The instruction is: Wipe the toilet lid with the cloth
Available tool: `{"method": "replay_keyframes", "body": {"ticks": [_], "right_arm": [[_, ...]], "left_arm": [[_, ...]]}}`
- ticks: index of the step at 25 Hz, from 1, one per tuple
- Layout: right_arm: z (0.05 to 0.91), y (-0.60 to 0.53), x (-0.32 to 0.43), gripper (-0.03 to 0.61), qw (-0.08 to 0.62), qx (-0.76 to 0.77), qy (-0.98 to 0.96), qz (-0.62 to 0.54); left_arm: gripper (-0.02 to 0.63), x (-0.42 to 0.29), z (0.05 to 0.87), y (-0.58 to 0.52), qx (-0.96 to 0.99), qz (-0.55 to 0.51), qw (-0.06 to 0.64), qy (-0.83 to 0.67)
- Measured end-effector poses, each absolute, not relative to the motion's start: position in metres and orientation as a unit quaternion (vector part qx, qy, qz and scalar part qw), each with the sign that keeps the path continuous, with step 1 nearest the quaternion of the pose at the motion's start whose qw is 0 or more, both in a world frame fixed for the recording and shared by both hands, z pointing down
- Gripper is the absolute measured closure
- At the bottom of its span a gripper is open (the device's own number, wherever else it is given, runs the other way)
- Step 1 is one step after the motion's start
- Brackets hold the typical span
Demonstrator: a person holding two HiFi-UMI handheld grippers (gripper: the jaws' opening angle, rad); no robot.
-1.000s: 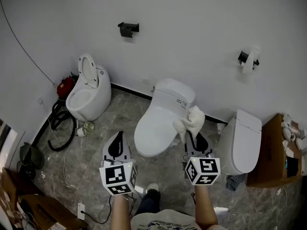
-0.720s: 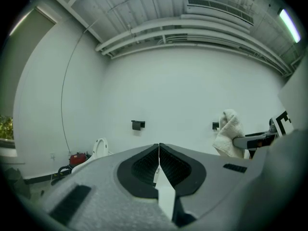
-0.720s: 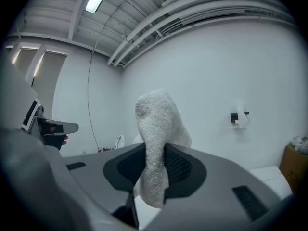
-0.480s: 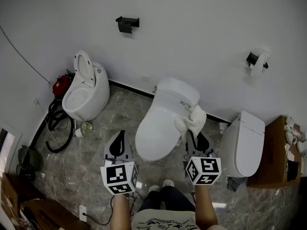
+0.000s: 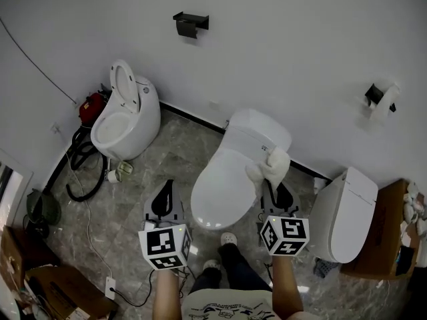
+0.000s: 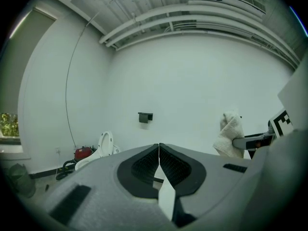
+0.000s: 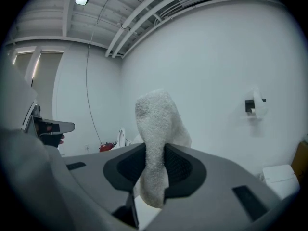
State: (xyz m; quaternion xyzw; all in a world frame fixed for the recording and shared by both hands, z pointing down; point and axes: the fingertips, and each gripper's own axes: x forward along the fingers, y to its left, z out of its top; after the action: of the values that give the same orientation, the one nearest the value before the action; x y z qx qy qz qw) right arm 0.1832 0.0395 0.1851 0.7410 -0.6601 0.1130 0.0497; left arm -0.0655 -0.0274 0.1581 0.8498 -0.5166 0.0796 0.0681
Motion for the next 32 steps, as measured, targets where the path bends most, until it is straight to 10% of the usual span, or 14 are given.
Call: {"method": "replay_keyframes", "body": {"ticks": [32], "right_arm": [[0.357,-0.123,0.217,0.479,0.154,0.659,-0.704,0.218]], "left_arm": [[0.603,-0.039,0.296,-0.147,0.794,0.175,0.132,-0.567]]}}
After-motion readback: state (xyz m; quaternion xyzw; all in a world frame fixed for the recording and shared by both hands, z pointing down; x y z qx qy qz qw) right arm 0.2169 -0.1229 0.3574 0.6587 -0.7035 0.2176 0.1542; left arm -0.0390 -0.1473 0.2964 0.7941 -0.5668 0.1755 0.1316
